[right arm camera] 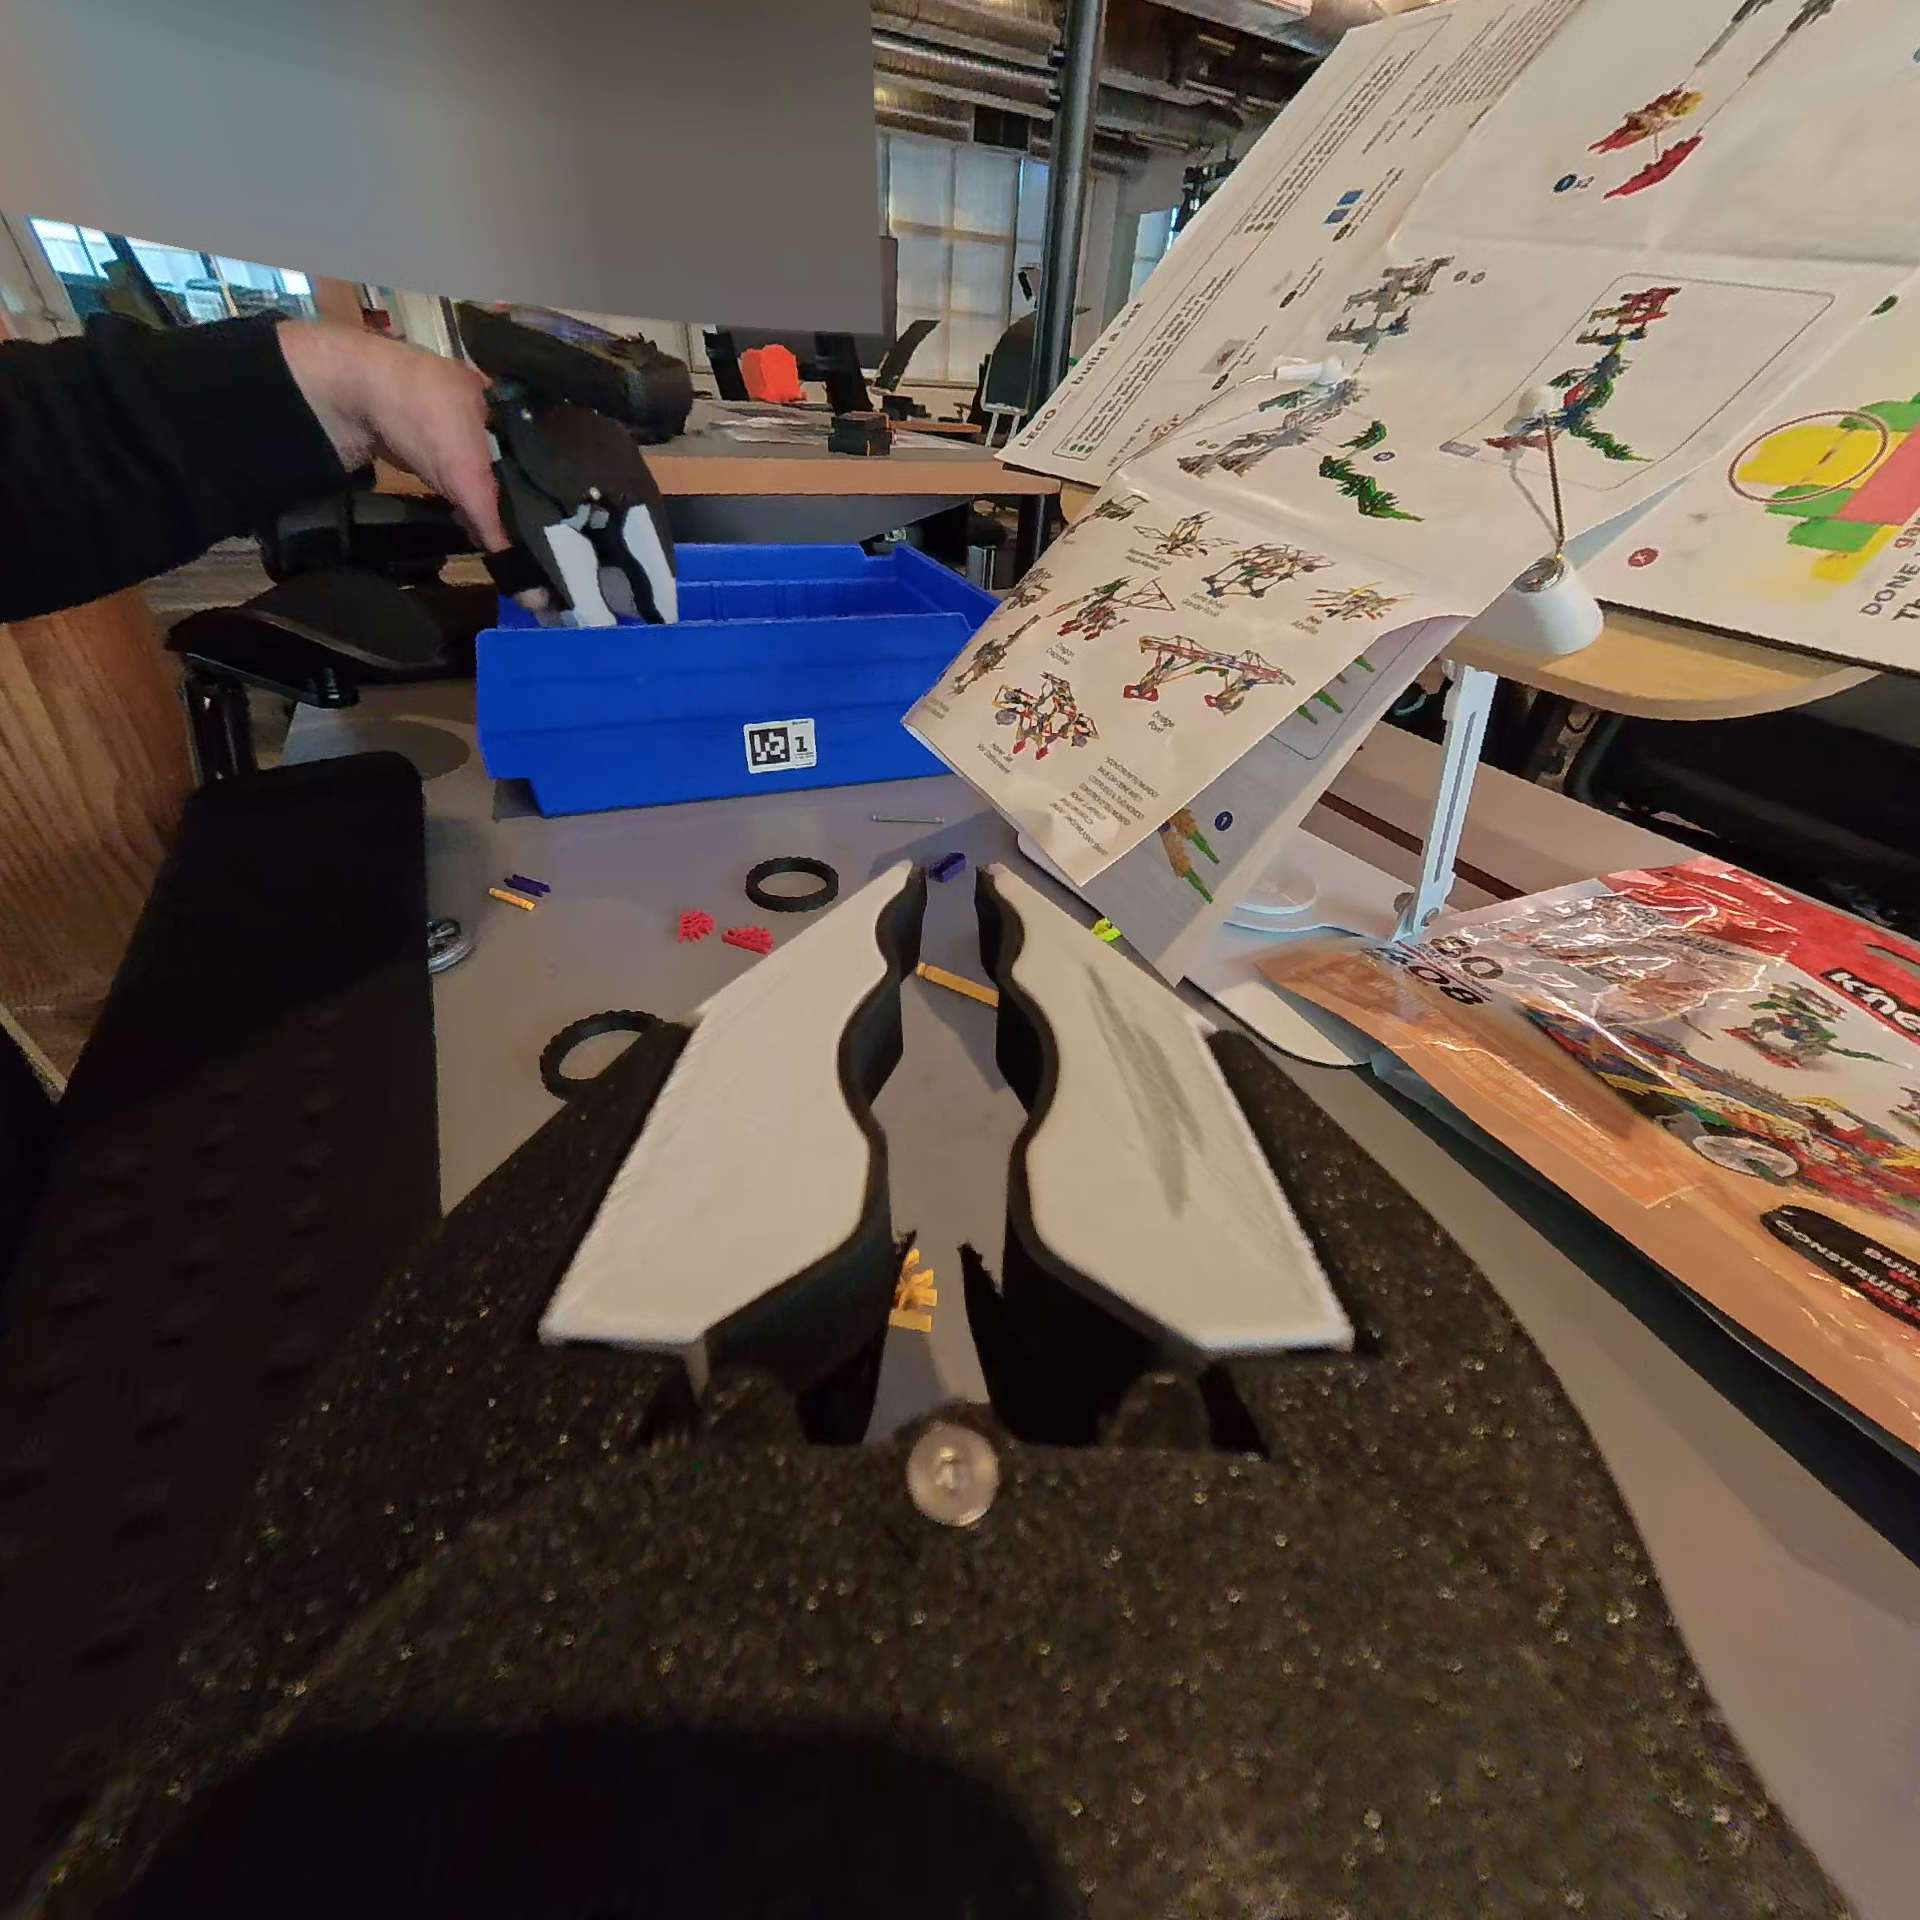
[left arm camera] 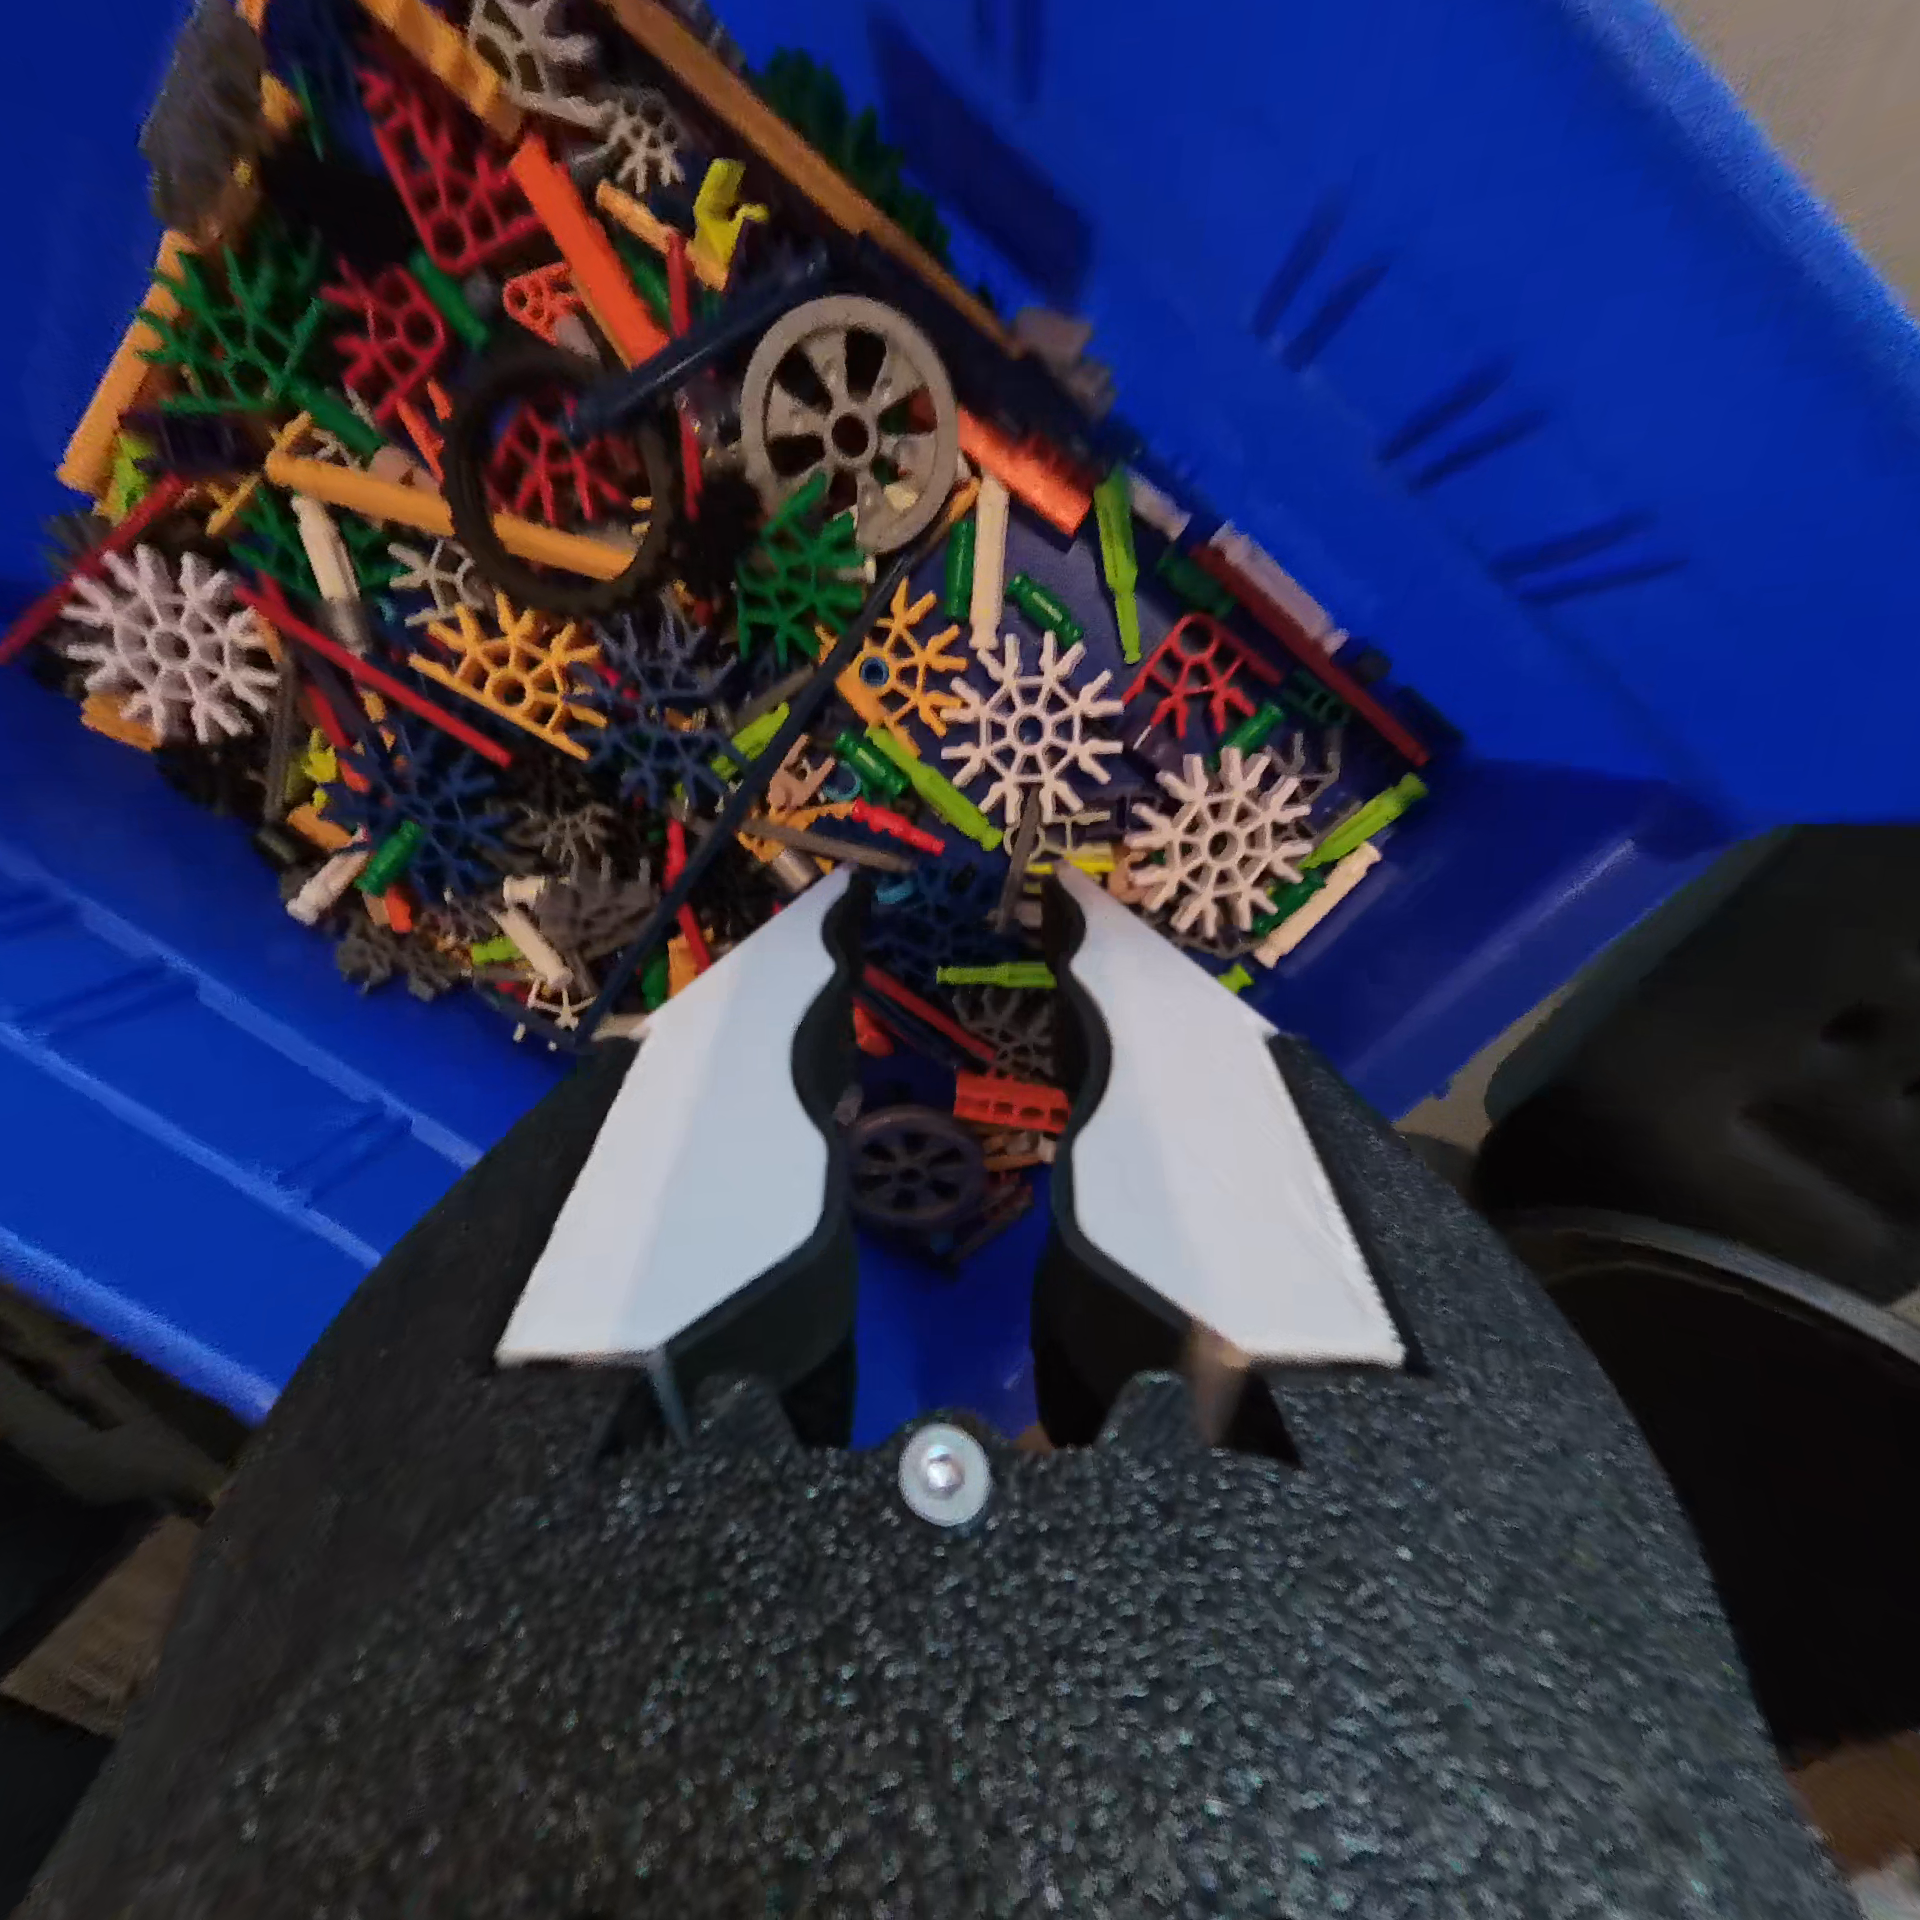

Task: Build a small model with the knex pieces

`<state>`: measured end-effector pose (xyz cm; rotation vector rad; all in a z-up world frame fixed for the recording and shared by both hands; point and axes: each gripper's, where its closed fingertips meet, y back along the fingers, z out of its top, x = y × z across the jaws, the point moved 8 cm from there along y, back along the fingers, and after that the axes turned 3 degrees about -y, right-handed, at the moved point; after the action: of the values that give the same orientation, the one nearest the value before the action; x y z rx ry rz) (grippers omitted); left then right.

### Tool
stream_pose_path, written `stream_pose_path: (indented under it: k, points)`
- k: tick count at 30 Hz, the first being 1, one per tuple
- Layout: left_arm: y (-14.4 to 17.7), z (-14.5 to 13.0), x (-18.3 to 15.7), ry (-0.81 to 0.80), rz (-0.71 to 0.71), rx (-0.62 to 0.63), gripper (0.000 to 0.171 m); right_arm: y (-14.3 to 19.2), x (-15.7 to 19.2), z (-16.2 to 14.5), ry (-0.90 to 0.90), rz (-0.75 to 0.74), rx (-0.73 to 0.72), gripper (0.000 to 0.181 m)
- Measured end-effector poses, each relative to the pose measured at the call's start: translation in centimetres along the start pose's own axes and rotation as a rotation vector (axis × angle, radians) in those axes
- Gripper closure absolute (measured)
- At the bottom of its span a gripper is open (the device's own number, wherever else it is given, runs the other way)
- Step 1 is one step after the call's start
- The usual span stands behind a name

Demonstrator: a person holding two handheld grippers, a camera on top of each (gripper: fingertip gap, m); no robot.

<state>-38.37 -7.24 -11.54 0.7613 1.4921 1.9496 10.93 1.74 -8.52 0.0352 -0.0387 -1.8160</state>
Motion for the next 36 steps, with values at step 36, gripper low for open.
stream_pose_path:
  k: [36]
  points:
    - [-0.7, 2.3, 5.7, -0.102, -0.139, 0.123, 0.148, -0.2, -0.3, -1.4, 0.003, 0.023, 0.057, 0.171]
